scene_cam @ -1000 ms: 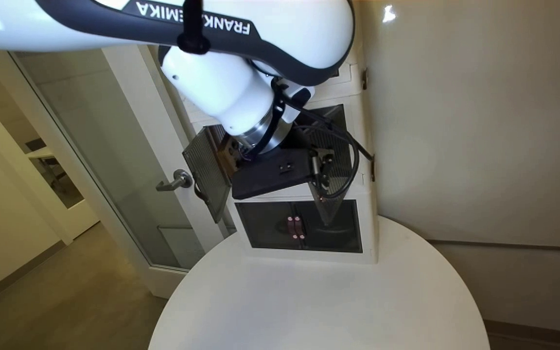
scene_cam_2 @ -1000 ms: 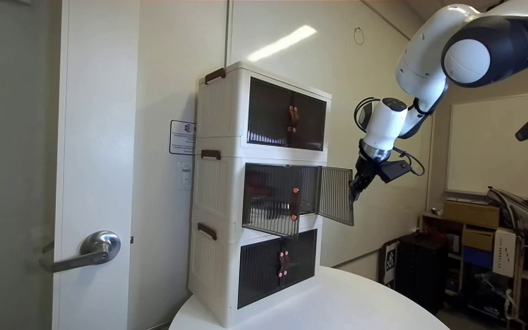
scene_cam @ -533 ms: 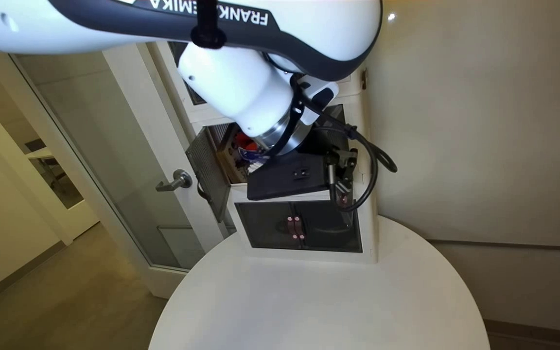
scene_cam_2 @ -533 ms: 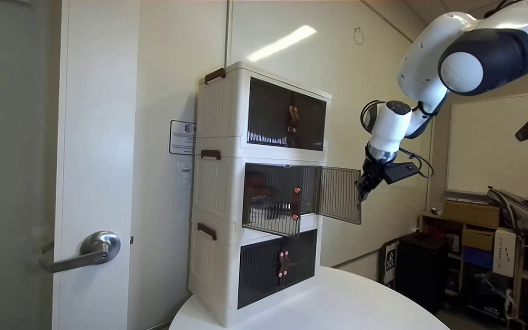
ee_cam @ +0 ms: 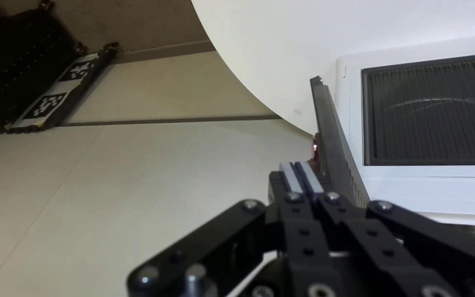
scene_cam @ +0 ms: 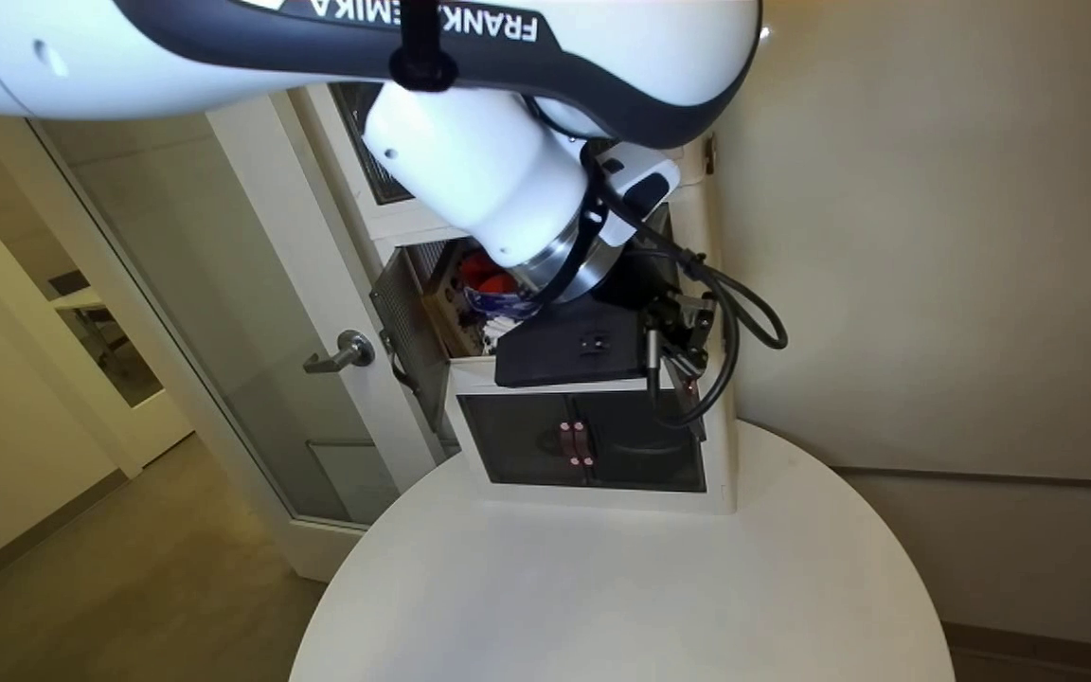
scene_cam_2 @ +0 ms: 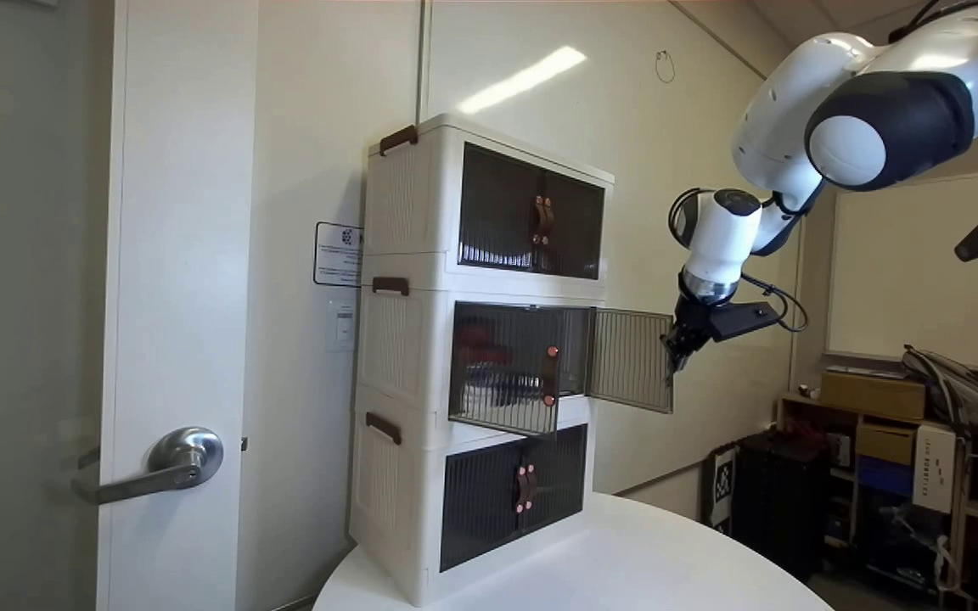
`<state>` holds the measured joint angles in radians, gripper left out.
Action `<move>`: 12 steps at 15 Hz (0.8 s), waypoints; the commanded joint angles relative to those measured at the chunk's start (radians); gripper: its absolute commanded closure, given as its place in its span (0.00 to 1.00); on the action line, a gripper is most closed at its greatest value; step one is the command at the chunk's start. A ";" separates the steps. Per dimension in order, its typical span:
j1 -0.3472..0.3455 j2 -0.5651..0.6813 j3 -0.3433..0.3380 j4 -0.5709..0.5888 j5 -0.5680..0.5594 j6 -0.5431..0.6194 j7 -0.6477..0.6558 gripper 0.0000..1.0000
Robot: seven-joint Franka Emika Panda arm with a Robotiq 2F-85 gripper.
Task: Open the doors of the middle shelf
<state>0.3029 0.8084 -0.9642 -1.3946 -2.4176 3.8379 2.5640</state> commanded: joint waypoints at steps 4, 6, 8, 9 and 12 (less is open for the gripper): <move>-0.030 0.112 -0.048 0.082 0.018 -0.001 0.122 0.51; -0.037 0.137 -0.058 0.099 0.024 0.006 0.146 0.35; -0.039 0.156 -0.070 0.111 0.026 0.012 0.164 0.21; -0.040 0.163 -0.076 0.116 0.026 0.016 0.171 0.14; -0.074 0.163 -0.049 0.146 0.033 0.106 0.155 0.00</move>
<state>0.2636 0.9425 -1.0236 -1.3257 -2.4038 3.8498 2.6971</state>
